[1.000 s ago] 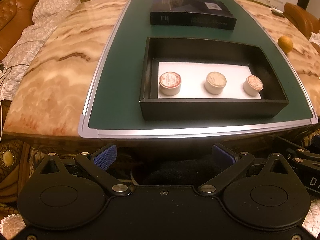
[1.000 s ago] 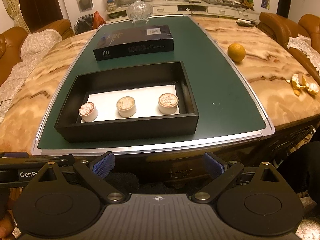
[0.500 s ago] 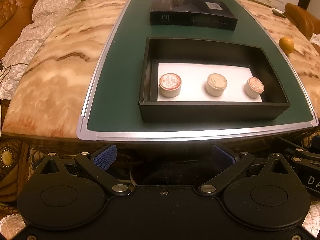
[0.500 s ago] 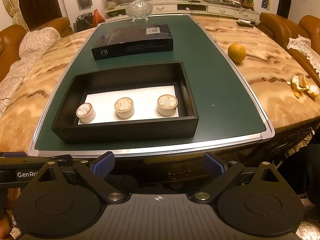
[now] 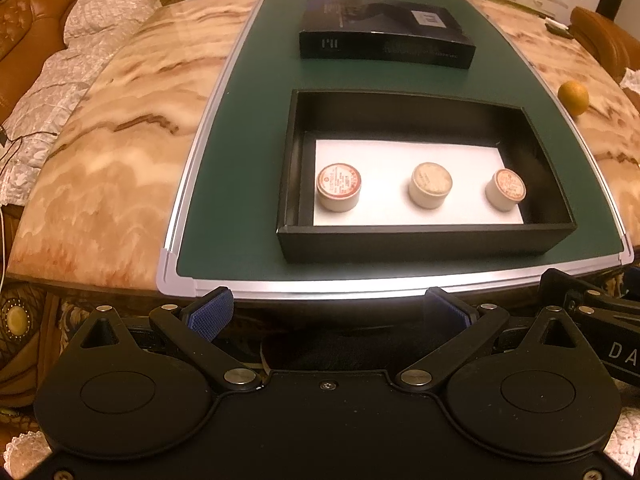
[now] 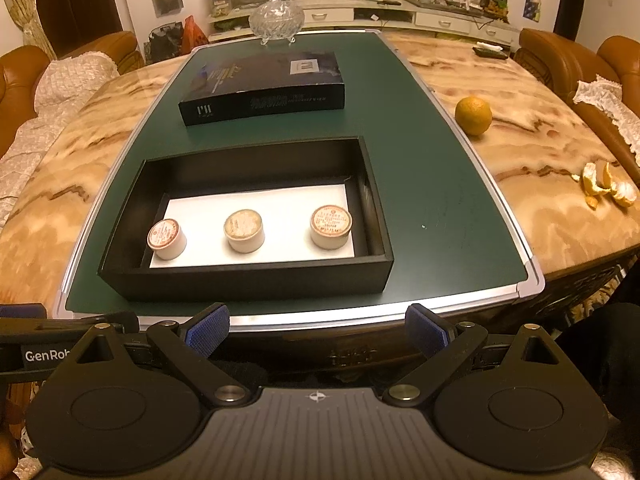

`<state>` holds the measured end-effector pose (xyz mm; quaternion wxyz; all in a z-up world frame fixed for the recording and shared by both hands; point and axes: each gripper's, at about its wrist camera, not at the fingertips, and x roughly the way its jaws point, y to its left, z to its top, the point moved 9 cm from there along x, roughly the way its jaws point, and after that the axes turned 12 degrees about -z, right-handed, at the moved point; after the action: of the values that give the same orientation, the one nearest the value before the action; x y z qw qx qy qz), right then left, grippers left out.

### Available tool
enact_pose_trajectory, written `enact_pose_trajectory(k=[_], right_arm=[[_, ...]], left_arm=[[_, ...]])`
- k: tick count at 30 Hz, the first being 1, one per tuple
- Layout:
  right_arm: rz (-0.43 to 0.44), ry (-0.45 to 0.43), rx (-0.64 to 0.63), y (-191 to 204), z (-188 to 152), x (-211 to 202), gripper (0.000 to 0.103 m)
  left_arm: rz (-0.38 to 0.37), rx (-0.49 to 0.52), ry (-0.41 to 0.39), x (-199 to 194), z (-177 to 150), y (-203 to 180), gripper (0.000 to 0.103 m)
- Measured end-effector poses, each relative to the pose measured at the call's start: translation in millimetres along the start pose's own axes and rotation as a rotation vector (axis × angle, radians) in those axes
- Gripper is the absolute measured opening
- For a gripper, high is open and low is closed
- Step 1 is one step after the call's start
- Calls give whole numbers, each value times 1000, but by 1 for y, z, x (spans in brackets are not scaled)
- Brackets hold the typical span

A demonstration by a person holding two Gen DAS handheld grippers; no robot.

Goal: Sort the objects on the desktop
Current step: 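Move both tools past the black tray toward the dark blue box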

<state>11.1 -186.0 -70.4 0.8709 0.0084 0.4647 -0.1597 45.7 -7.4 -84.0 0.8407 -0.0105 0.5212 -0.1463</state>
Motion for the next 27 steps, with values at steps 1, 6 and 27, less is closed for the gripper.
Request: enact_pose_trajectory(k=[1, 6, 27], right_arm=[[-1, 0, 0, 0, 2, 0, 97], [-9, -1, 0, 1, 17, 1, 97], [-14, 31, -29, 12, 69, 40, 98]], left_arm=[[1, 1, 0, 0, 3, 1, 103], [6, -1, -3, -2, 19, 6, 103], [15, 1, 35, 32, 68, 18, 103]])
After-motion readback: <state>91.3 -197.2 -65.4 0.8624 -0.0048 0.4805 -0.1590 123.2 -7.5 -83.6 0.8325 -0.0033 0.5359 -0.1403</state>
